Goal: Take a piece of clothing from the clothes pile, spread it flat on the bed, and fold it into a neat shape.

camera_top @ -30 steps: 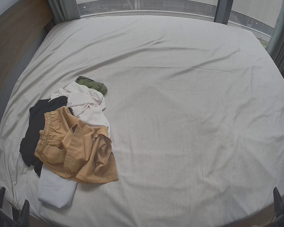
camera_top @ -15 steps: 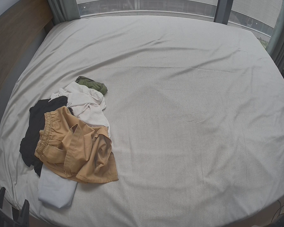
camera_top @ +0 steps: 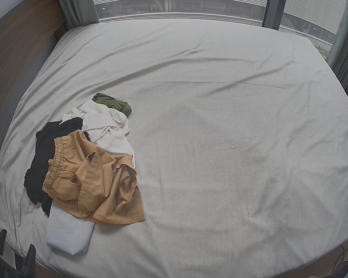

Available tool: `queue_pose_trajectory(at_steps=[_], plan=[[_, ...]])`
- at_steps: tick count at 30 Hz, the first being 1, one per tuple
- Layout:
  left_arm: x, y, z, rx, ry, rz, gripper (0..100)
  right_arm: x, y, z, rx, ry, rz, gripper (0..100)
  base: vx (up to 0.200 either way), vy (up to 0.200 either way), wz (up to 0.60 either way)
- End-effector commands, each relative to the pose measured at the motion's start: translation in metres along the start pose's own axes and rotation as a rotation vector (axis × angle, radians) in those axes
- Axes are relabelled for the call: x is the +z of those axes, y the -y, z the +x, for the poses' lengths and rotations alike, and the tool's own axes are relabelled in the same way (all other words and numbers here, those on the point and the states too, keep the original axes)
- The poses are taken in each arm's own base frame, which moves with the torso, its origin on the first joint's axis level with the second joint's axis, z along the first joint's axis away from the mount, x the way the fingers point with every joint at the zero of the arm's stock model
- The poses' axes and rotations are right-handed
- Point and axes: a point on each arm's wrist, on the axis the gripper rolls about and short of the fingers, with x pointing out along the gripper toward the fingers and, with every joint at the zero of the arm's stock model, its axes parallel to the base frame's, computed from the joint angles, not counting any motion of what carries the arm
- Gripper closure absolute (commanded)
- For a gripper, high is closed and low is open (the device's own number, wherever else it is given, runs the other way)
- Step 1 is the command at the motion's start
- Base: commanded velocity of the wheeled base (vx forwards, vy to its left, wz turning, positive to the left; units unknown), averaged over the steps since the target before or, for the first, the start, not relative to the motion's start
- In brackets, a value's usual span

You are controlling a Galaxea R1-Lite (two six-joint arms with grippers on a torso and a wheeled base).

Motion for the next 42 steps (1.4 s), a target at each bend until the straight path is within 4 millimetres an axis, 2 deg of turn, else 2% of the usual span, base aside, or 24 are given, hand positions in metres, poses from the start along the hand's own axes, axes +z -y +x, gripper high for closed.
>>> queue_pose_trajectory(at_steps=[1,7,14,18,27,29,33,42], plan=[[-0.005,0.0,0.0,0.001,0.001,-0.003,0,0.003,0.002,0.033,0.038,-0.098,0.031,0,0.0,0.0,0.0],[-0.005,0.0,0.0,0.0,0.001,-0.003,0,-0.005,0.004,0.059,0.068,-0.182,0.086,0,0.0,0.0,0.0],[-0.005,0.0,0.0,0.0,0.001,-0.003,0,-0.009,0.001,0.078,0.15,-0.23,0.214,0,0.0,0.0,0.0],[-0.005,0.0,0.0,0.0,0.001,-0.003,0,-0.015,0.001,0.085,0.151,-0.269,0.224,0,0.0,0.0,0.0],[-0.005,0.0,0.0,0.0,0.001,-0.004,0,-0.034,-0.002,0.116,0.177,-0.351,0.257,0,0.0,0.0,0.0],[-0.005,0.0,0.0,0.001,0.001,-0.004,0,-0.034,-0.003,0.116,0.179,-0.354,0.26,0,0.0,0.0,0.0],[-0.005,0.0,0.0,0.0,0.001,-0.003,0,-0.045,-0.01,0.132,0.215,-0.396,0.263,0,0.0,0.0,0.0],[-0.005,0.0,0.0,0.0,0.001,-0.003,0,-0.057,-0.022,0.149,0.262,-0.432,0.252,0,0.0,0.0,0.0]])
